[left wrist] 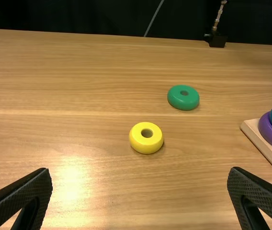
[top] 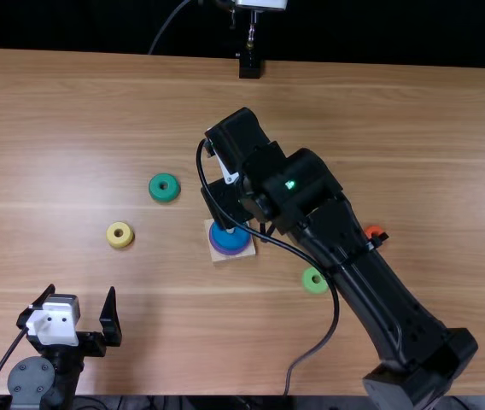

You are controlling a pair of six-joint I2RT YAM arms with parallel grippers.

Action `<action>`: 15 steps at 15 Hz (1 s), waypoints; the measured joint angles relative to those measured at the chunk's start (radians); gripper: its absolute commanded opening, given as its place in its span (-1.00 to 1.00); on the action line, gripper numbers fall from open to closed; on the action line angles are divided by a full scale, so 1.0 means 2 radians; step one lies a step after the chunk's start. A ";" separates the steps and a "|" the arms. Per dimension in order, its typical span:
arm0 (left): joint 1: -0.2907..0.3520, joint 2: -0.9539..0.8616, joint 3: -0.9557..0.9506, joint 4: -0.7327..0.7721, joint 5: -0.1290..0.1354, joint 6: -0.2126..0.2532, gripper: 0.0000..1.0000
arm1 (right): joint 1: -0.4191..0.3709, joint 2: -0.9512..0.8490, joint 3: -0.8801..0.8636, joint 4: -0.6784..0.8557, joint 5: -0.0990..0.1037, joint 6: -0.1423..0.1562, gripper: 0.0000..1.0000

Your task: Build the Hanoi tower: stack the rings onto the peg from bottom to top in this color order: purple, dark blue, light blue, dark green, light green, yellow, orange.

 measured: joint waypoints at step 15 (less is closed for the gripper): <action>0.000 0.000 0.000 0.000 0.000 0.000 1.00 | 0.000 0.007 -0.032 0.006 0.000 0.000 -1.00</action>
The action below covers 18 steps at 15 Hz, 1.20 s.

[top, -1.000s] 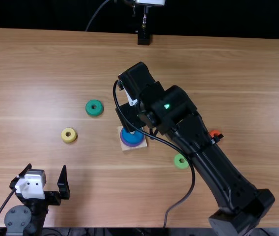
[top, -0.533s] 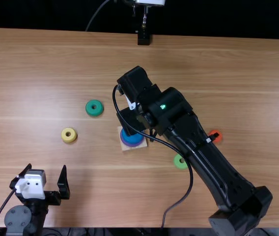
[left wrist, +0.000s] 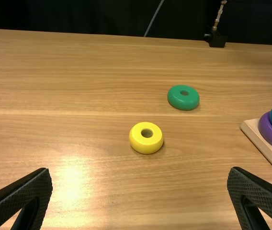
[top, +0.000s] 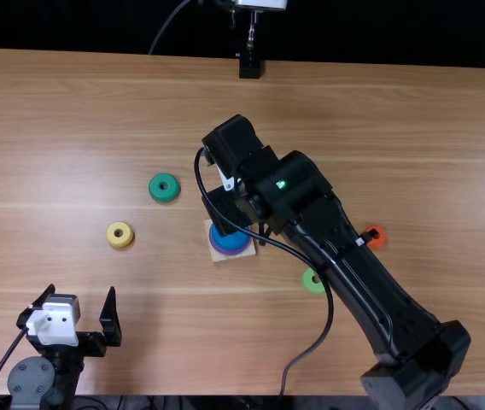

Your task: Build the Hanoi tower: stack the rings onto the peg from bottom to top in this color order: purple, dark blue, light blue, dark green, light green, yellow, orange.

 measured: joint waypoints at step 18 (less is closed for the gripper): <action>0.000 0.000 0.000 0.000 0.000 0.000 1.00 | 0.000 0.004 -0.024 0.051 0.000 -0.004 -1.00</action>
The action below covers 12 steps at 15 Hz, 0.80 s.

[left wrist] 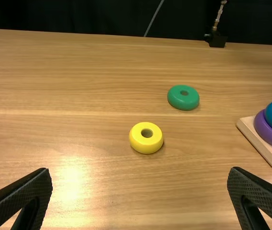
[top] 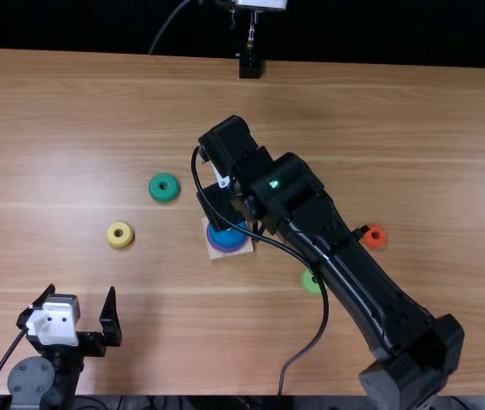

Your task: Build the Hanoi tower: stack the rings onto the peg from bottom to top in this color order: purple, dark blue, light blue, dark green, light green, yellow, orange.

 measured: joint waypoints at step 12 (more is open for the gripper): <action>0.000 0.000 0.000 0.000 0.000 0.000 1.00 | 0.000 0.000 -0.035 -0.004 0.000 0.003 1.00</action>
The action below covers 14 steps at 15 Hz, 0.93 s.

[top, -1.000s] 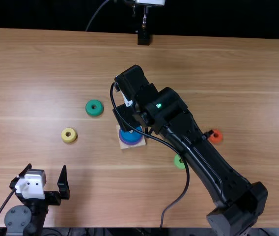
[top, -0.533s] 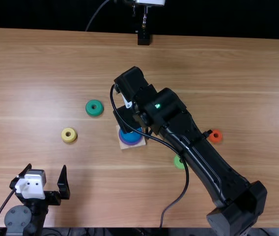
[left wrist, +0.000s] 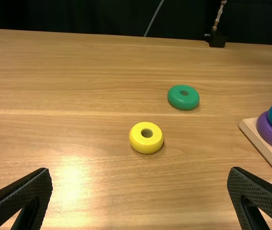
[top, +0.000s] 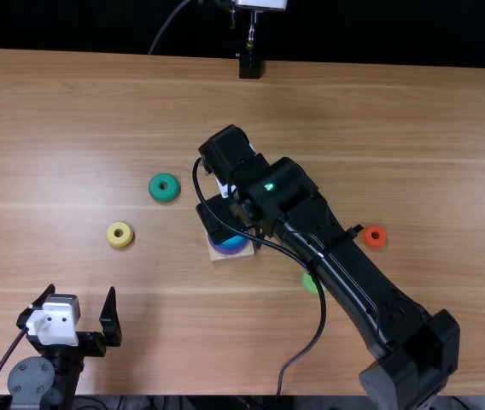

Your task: Build the Hanoi tower: stack the rings onto the peg from bottom to top in this color order: purple, dark blue, light blue, dark green, light green, yellow, orange.

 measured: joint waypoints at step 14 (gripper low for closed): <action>0.000 0.000 0.000 0.000 0.000 0.000 1.00 | -0.125 -0.259 -0.178 0.361 0.059 -0.005 1.00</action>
